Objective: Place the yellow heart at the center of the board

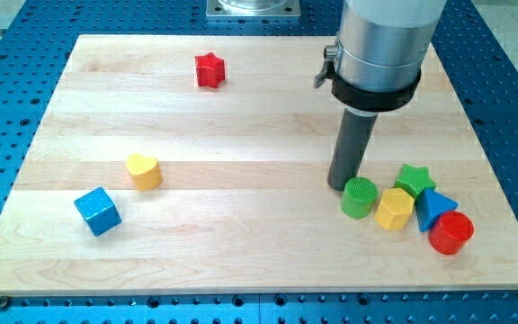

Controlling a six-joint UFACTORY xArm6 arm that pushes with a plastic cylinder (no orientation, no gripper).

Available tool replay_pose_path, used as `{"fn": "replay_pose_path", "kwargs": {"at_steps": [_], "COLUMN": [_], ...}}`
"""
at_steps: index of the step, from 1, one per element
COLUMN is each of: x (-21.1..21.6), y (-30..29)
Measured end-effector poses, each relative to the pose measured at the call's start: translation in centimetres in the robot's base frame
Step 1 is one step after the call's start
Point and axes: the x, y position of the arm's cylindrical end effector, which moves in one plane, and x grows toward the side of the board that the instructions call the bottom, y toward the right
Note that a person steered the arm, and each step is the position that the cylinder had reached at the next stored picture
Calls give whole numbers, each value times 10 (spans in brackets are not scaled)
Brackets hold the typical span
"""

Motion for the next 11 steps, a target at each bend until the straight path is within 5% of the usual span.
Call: {"fn": "replay_pose_path", "kwargs": {"at_steps": [3,4,6,7,9,11], "x": [-54,-40,1,-16,-90,-94], "y": [-294,-321,-213,-136,-121,-39]}}
